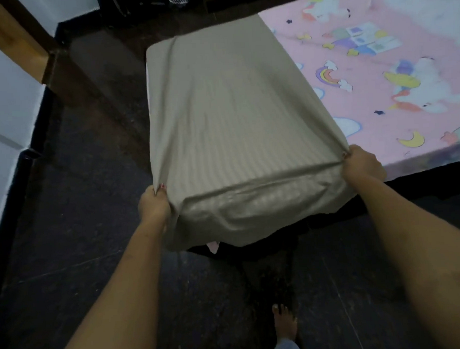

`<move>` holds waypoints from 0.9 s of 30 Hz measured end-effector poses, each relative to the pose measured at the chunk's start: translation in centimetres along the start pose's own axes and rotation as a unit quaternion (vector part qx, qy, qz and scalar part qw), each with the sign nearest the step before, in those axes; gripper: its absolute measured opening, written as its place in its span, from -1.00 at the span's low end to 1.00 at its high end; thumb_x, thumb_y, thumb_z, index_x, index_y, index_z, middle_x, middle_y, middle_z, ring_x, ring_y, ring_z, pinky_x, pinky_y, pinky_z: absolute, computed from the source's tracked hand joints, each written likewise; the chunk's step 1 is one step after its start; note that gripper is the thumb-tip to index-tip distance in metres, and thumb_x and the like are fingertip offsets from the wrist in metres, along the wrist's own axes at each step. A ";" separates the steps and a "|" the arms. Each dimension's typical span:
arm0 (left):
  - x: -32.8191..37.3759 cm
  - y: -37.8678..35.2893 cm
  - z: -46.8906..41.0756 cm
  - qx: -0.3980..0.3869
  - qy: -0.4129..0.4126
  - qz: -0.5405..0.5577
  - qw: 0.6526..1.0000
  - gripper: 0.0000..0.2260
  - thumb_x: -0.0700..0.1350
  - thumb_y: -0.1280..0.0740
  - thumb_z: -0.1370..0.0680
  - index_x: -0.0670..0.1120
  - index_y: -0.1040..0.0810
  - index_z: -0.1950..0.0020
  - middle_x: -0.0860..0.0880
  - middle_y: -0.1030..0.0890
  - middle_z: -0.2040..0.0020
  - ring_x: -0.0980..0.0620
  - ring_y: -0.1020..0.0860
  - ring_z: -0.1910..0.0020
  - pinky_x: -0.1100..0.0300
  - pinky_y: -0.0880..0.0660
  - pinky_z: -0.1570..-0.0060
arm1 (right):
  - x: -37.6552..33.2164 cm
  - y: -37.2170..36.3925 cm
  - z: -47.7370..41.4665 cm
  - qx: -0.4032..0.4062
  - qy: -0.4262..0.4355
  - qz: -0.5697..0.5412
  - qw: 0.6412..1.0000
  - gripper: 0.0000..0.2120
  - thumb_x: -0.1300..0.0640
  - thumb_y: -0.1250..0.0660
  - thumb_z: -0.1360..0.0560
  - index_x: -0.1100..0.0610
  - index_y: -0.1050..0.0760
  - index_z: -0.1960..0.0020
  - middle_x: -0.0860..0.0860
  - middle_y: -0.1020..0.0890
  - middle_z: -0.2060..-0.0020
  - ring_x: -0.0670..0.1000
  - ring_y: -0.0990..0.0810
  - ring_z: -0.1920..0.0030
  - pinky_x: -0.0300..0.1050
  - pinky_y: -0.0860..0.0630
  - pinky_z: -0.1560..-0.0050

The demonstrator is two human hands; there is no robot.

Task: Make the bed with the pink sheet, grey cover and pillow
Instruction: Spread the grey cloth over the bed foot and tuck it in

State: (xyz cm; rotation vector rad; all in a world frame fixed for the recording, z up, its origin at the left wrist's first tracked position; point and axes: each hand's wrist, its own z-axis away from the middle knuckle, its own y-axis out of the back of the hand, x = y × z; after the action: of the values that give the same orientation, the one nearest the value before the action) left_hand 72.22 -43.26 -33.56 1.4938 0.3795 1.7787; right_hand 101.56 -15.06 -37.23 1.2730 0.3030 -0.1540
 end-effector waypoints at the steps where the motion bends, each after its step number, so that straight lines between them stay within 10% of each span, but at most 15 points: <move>1: -0.1 0.4 0.7 -0.003 0.002 -0.004 1.000 -0.69 -0.05 -0.13 -0.65 -0.26 -0.50 -0.16 -0.26 -0.54 -0.13 -0.23 -0.50 -0.11 -0.04 -0.44 -0.10 | 0.3 0.2 0.7 -0.001 -0.003 -0.002 1.000 -0.79 0.11 -0.05 -0.62 0.16 -0.39 -0.14 0.28 -0.51 -0.10 0.29 -0.51 -0.10 0.04 -0.41 0.01; 8: -6.4 -1.6 4.5 -0.053 0.051 -0.060 0.995 -0.69 -0.03 -0.23 -0.60 -0.27 -0.53 -0.16 -0.30 -0.57 -0.14 -0.26 -0.53 -0.12 -0.06 -0.46 -0.13 | 4.5 -1.4 3.1 -0.013 -0.048 0.020 0.999 -0.79 0.08 -0.01 -0.64 0.10 -0.39 -0.03 0.24 -0.52 -0.09 0.27 -0.52 -0.06 0.02 -0.37 0.08; 13: -8.1 -3.0 3.8 -0.095 0.143 0.037 0.984 -0.47 -0.10 -0.38 -0.53 -0.26 -0.31 -0.42 -0.17 -0.44 -0.35 -0.21 -0.45 -0.28 -0.03 -0.39 -0.28 | 5.0 -3.4 1.9 -0.067 -0.117 0.002 0.991 -0.73 0.10 -0.04 -0.62 0.02 -0.44 -0.22 0.21 -0.49 -0.21 0.23 -0.45 -0.22 0.09 -0.28 -0.23; 20: -8.2 -3.6 2.1 -0.306 0.319 0.100 0.892 -0.53 -0.19 -0.42 -0.46 -0.17 -0.41 -0.34 -0.20 -0.57 -0.12 -0.20 -0.55 -0.01 0.00 -0.52 0.13 | 5.9 -6.5 0.0 -0.122 -0.127 -0.178 0.968 -0.50 0.06 -0.38 -0.46 0.17 -0.35 -0.33 0.22 -0.48 -0.25 0.26 -0.45 -0.23 0.19 -0.41 -0.25; 27: -8.4 -5.3 2.4 -0.202 0.289 0.311 0.883 -0.71 -0.18 -0.34 -0.52 -0.20 -0.50 -0.23 -0.13 -0.62 -0.01 -0.10 -0.59 0.05 0.02 -0.57 0.11 | 3.6 -7.6 -2.2 -0.025 -0.168 -0.332 0.928 -0.59 0.03 -0.28 -0.53 0.16 -0.30 -0.30 0.19 -0.48 -0.22 0.22 -0.47 -0.19 0.05 -0.44 -0.17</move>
State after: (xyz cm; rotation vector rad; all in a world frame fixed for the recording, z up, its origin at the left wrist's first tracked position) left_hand 76.57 -46.29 -42.28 0.7965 -0.2256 2.6171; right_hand 102.56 -15.00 -45.87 1.0279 0.4281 -0.9282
